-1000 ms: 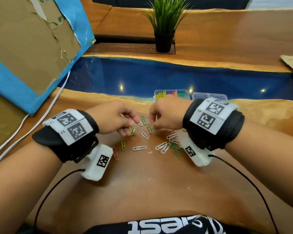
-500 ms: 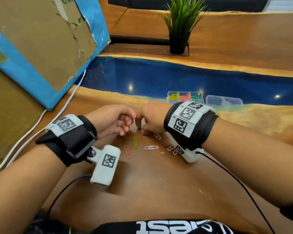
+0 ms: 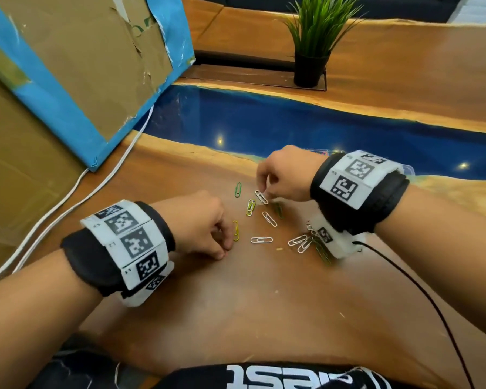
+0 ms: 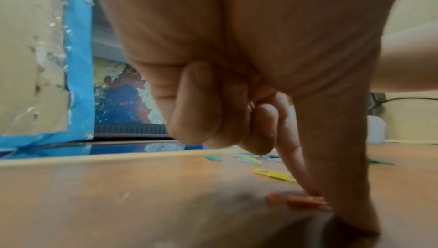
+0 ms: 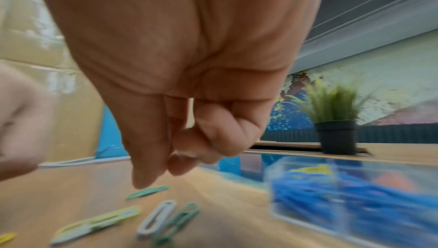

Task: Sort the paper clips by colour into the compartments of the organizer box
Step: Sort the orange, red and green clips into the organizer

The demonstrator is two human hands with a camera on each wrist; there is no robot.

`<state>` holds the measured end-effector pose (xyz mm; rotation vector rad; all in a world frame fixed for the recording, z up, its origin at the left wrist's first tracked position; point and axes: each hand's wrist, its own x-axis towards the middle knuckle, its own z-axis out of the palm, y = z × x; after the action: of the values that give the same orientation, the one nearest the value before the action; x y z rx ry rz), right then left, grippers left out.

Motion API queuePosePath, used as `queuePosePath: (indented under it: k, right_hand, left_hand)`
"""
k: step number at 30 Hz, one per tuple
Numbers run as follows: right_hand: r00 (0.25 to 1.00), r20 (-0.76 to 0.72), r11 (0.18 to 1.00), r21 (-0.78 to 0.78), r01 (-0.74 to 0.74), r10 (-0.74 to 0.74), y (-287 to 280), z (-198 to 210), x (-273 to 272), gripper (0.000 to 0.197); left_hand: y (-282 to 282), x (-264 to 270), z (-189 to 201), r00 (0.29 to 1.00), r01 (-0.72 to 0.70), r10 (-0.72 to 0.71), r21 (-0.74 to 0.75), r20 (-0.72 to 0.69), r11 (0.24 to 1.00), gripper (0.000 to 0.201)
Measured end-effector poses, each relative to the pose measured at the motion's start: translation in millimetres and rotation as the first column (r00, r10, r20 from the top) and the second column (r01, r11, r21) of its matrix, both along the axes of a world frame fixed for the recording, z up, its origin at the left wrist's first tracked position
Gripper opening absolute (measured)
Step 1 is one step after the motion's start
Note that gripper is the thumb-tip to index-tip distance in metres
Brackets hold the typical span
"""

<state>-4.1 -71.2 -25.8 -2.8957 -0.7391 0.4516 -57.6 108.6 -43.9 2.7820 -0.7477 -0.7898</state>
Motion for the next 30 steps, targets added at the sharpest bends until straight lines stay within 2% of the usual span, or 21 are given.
queuePosePath:
  k: [4,9,14,18,20,22,26,30]
  right_hand:
    - [0.987,-0.020,0.987,-0.039,0.158,-0.159,-50.2,8.1,-3.7,0.005]
    - [0.917,0.027,0.911,-0.107,0.399,-0.399,-113.4,10.2,-14.6,0.010]
    - [0.860,0.036,0.837,-0.213,0.504,-0.509,-137.2,1.0,-21.5,0.012]
    - [0.852,0.088,0.817,-0.247,0.521,-0.516,-137.6,-9.3,-15.5,0.020]
    - [0.859,0.086,0.823,-0.254,0.509,-0.505,-134.0,-11.1,-13.6,0.016]
    - [0.873,0.095,0.837,-0.252,0.485,-0.477,-130.5,-12.3,-11.8,0.012]
    - [0.910,0.071,0.876,-0.252,0.412,-0.407,-125.3,-11.2,-13.7,0.015]
    - [0.918,0.025,0.882,-0.266,0.388,-0.396,-126.8,-10.7,-17.0,0.017]
  left_hand:
    - [-0.9,0.3,1.0,0.999,0.024,-0.025,0.019,0.037,1.000,0.005]
    - [-4.8,-0.8,-1.8,0.994,0.056,-0.061,0.058,0.090,0.997,0.006]
    - [-7.4,-1.7,-4.8,0.997,0.041,-0.046,0.080,0.056,0.996,0.011]
    - [-13.4,2.9,-2.6,0.999,-0.022,0.024,-0.046,0.030,0.999,0.017]
    - [-21.8,6.4,1.4,0.998,-0.046,0.040,-0.108,-0.053,0.993,0.019]
    - [-32.8,8.4,6.3,0.974,-0.124,0.075,-0.232,-0.212,0.965,0.017]
    - [-58.6,12.3,10.7,0.860,-0.371,0.102,-0.477,-0.499,0.797,0.008]
    - [-83.3,18.3,10.9,0.775,-0.498,0.080,-0.527,-0.627,0.689,0.006]
